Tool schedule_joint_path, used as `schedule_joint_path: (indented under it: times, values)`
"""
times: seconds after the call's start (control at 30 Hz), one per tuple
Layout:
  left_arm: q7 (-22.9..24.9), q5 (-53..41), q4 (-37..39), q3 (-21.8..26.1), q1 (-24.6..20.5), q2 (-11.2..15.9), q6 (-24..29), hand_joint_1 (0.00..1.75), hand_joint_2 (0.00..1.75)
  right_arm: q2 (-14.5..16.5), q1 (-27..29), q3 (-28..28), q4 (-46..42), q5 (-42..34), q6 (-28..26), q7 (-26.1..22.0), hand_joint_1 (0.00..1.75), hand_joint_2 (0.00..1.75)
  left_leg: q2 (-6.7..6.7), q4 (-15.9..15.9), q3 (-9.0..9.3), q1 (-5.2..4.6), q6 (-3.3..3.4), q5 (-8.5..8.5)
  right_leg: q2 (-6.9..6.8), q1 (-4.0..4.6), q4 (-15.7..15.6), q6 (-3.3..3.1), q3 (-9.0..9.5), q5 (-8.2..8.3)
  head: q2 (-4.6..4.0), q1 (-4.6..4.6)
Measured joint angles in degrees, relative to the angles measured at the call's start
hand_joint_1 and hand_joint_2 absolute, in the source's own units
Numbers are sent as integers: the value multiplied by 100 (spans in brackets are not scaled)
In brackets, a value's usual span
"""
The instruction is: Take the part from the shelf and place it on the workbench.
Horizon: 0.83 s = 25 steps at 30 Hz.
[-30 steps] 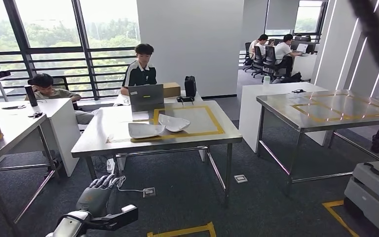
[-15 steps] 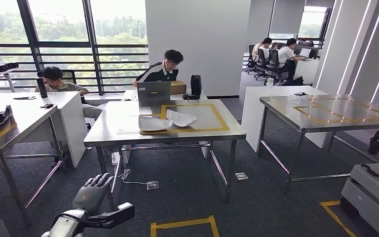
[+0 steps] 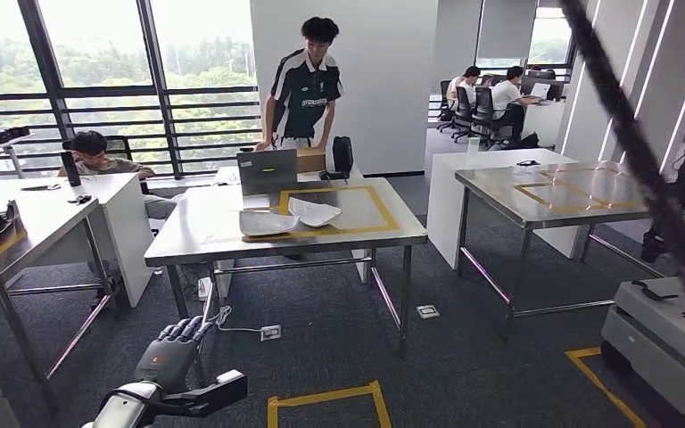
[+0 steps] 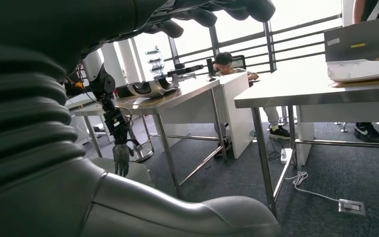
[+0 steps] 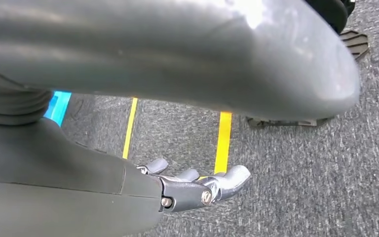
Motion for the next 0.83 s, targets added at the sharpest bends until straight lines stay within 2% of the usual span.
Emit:
schedule_joint_path:
  times: [0.07,0.13,0.2,0.63,0.77,0.83]
  values:
    - [5,1,4,9,1,0,16,0,0,0,1,0,0,7,0,-9,0,0,0,-34,-14,2,-45,65,0,2,4,-18,-34,34,0,0]
    - [-1,4,7,19,6,0,38,0,87,0,2,0,0,28,0,-6,0,0,-1,-52,-29,5,-83,109,0,5,7,-29,-60,53,0,0]
    - [-21,14,12,22,18,0,67,0,175,0,2,0,0,52,1,8,0,0,-2,-57,-37,7,-92,126,0,9,10,-36,-71,61,0,0]
    - [-127,68,20,26,131,-12,195,0,175,0,1,0,0,79,1,61,0,0,-5,-46,-65,10,-103,134,0,6,11,-30,-94,68,0,0]
    - [-109,59,23,26,163,-31,261,0,175,0,1,0,0,79,1,52,0,175,-5,-42,-67,10,-101,135,1,2,11,-23,-96,73,0,0]
    - [-116,62,27,26,176,-41,253,0,175,0,1,0,0,79,0,49,0,175,-5,-41,-68,10,-100,136,1,1,11,-19,-97,75,0,0]
